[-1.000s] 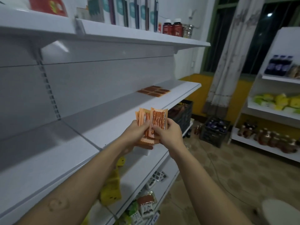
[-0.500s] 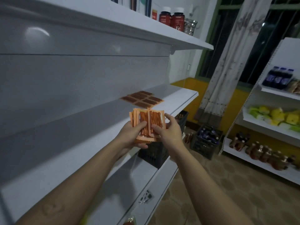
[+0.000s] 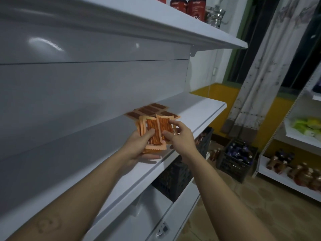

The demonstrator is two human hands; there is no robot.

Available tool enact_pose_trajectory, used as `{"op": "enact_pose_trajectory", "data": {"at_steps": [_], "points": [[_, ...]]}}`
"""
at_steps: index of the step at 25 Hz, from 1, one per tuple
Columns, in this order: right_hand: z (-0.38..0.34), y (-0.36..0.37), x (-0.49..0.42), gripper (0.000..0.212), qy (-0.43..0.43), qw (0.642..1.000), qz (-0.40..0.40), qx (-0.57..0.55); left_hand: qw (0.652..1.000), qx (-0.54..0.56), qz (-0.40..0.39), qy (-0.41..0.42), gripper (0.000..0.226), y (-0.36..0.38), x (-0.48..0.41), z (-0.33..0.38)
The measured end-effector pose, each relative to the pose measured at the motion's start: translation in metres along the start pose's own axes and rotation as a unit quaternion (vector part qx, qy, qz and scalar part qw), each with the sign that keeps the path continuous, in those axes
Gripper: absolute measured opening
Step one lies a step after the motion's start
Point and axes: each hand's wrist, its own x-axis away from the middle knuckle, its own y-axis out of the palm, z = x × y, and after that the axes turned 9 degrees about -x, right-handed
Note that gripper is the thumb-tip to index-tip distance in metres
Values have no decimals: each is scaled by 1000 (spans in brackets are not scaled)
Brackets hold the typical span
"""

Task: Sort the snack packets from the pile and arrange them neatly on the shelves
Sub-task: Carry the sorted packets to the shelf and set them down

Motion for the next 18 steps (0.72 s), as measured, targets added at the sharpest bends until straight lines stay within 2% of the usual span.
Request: {"op": "enact_pose_trajectory", "data": {"at_steps": [2, 4, 9, 11, 14, 16, 18], "points": [[4, -10, -31, 46, -9, 1000, -26, 2, 1000, 1, -4, -8, 23, 8, -18, 4], [10, -19, -65, 46, -24, 998, -50, 4, 1000, 13, 27, 9, 23, 20, -41, 6], [29, -42, -163, 44, -53, 988, -142, -19, 974, -1, 212, 80, 27, 50, -123, 14], [36, -57, -203, 40, -41, 985, -164, -42, 958, -12, 278, 71, 39, 61, -152, 17], [46, -89, -271, 34, -21, 988, -147, -51, 931, -76, 356, 29, 41, 73, -184, 23], [57, -109, -316, 34, -22, 991, -134, -1, 918, -70, 391, 16, 50, 83, -196, 20], [73, -115, -346, 33, -15, 986, -161, 46, 906, -64, 417, 17, 45, 93, -203, 12]]}}
